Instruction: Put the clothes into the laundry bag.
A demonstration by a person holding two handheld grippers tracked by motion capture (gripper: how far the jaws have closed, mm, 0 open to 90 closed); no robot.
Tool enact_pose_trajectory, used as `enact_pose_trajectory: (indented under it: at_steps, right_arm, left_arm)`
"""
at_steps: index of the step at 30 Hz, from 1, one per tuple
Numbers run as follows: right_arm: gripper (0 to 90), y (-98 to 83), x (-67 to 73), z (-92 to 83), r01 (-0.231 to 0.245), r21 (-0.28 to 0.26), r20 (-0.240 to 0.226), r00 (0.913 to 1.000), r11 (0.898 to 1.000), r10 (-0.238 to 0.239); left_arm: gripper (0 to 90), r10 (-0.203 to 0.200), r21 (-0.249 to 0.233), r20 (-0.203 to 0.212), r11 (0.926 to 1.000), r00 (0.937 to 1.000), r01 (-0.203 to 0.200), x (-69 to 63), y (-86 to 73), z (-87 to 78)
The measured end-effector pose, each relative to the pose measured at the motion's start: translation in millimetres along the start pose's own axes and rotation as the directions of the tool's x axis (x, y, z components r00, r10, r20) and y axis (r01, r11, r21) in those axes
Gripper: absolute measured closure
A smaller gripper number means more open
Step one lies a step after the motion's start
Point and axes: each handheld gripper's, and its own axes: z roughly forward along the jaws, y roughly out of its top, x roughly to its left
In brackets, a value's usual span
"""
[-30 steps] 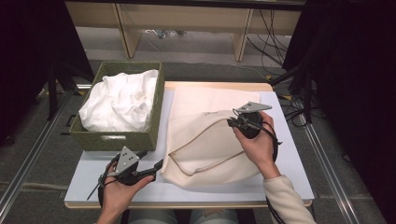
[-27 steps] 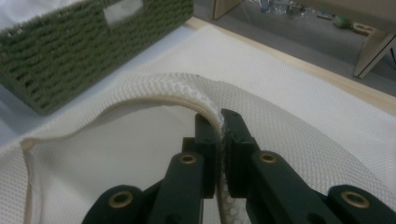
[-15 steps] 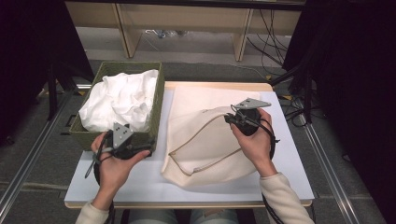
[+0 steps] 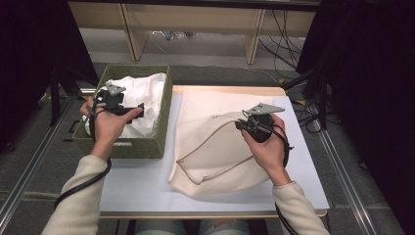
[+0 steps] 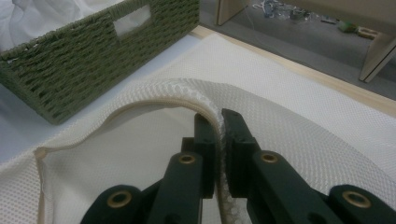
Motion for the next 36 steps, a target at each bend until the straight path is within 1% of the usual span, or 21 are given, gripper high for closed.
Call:
enact_pose_trajectory:
  at_steps: [2, 4, 6, 7, 9, 10, 11, 12, 13, 15, 17, 19, 24, 29, 30, 31, 32, 33, 34, 35, 36]
  right_arm:
    - [85.8, 0.2, -0.4, 0.3, -0.01, 0.007, -0.002, 0.9999, 1.0, 0.01]
    - [85.8, 0.0, -0.2, 0.9, -0.028, 0.006, -0.015, 0.9995, 1.0, 0.028]
    - [85.8, -0.2, -0.6, 0.6, -0.038, 0.004, -0.014, 0.9992, 0.999, 0.038]
    - [85.8, -0.2, -0.6, 0.6, -0.038, 0.004, -0.014, 0.9992, 0.999, 0.038]
    - [85.8, -0.4, -0.7, 0.6, -0.053, 0.011, -0.016, 0.9985, 0.999, 0.053]
    - [85.8, -0.6, -3.1, 1.3, -0.024, 0.006, -0.018, 0.9995, 1.0, 0.025]
    - [85.8, -0.9, -3.0, 1.7, -0.029, 0.008, -0.018, 0.9994, 1.0, 0.029]
    - [85.8, -1.3, -1.8, 2.9, -0.044, 0.009, -0.02, 0.9988, 0.999, 0.044]
    - [85.8, -1.7, -1.2, 2.9, -0.047, 0.006, -0.007, 0.9989, 0.999, 0.047]
    - [85.7, -1.5, -3.5, 2.6, -0.023, 0.007, -0.004, 0.9997, 1.0, 0.023]
    - [85.7, -1.3, -4.0, 1.9, -0.026, 0.015, -0.012, 0.9996, 1.0, 0.026]
    - [85.6, -1.7, -4.4, 2.6, -0.034, 0.02, -0.02, 0.9992, 0.999, 0.035]
    - [85.2, -3.5, -3.7, 5.6, -0.042, 0.028, -0.036, 0.9984, 0.999, 0.043]
    - [84.9, -3.0, -4.7, 4.4, -0.033, 0.037, -0.021, 0.9992, 0.999, 0.033]
    - [84.8, -2.9, -3.5, 5.1, -0.052, 0.045, -0.036, 0.9979, 0.998, 0.054]
    - [84.8, -3.2, -3.1, 5.0, -0.058, 0.045, -0.035, 0.9976, 0.997, 0.059]
    - [84.7, -3.2, -2.4, 4.5, -0.066, 0.047, -0.028, 0.9974, 0.997, 0.067]
    - [84.7, -3.2, -2.4, 4.5, -0.066, 0.047, -0.028, 0.9974, 0.997, 0.067]
    - [84.5, -3.4, -5.5, 4.3, -0.042, 0.036, -0.035, 0.9984, 0.998, 0.043]
    - [84.5, -3.4, -5.5, 4.3, -0.042, 0.036, -0.035, 0.9984, 0.998, 0.043]
    - [84.5, -3.4, -6.6, 4.6, -0.039, 0.032, -0.043, 0.9982, 0.999, 0.041]
  left_arm:
    - [0.0, 0.0, 0.042, -0.017, 0.9991, 0.9998, 0.001, 6.9, 4.0, 14.4]
    - [0.0, -0.005, 0.09, -0.004, 0.9959, 1.0, 0.006, 11.6, 4.9, 26.1]
    - [0.0, -0.001, 0.157, -0.006, 0.9876, 1.0, 0.002, 16.8, 2.6, 40.8]
    - [0.0, -0.001, 0.157, -0.006, 0.9876, 1.0, 0.002, 16.8, 2.6, 40.8]
    - [0.0, -0.023, 0.204, -0.008, 0.9787, 0.9997, 0.024, 19.1, -1.8, 54.6]
    - [0.0, -0.003, 0.221, -0.011, 0.9753, 0.9999, 0.006, 21.8, -3.6, 61.4]
    - [0.0, -0.01, 0.247, -0.018, 0.9689, 0.9998, 0.014, 23.3, -6.4, 68.3]
    - [0.0, -0.024, 0.31, -0.026, 0.9502, 0.9994, 0.031, 25.5, -11.9, 80.4]
    - [0.0, -0.024, 0.31, -0.026, 0.9502, 0.9994, 0.031, 25.5, -11.9, 80.4]
    - [0.0, -0.06, 0.361, -0.039, 0.93, 0.9975, 0.07, 29.1, -22.2, 96.5]
    - [0.0, -0.051, 0.364, -0.046, 0.929, 0.9976, 0.065, 29.9, -23.4, 98.4]
    - [0.0, -0.044, 0.379, -0.054, 0.9233, 0.9976, 0.061, 29.2, -25.6, 102.7]
    - [0.0, -0.113, 0.402, -0.03, 0.9082, 0.9932, 0.115, 32.2, -28.7, 108.6]
    - [0.0, -0.122, 0.407, -0.035, 0.9046, 0.9918, 0.126, 30.5, -31.0, 110.8]
    - [0.4, -0.131, 0.408, -0.039, 0.9027, 0.9906, 0.136, 30.6, -33.7, 112.8]
    - [2.7, -0.14, 0.407, -0.045, 0.9015, 0.9891, 0.146, 30.7, -36.4, 114.5]
    - [4.1, -0.173, 0.396, -0.048, 0.9008, 0.9838, 0.177, 31.5, -42.5, 118.5]
    - [6.1, -0.173, 0.396, -0.048, 0.9008, 0.9838, 0.177, 31.5, -42.5, 118.5]
    - [8.3, -0.192, 0.387, -0.049, 0.9009, 0.9802, 0.196, 32.1, -46.0, 120.3]
    - [8.3, -0.196, 0.387, -0.049, 0.9002, 0.9794, 0.199, 32.1, -46.2, 120.3]
    - [15.6, -0.189, 0.392, -0.039, 0.9002, 0.9812, 0.189, 32.1, -45.3, 119.6]
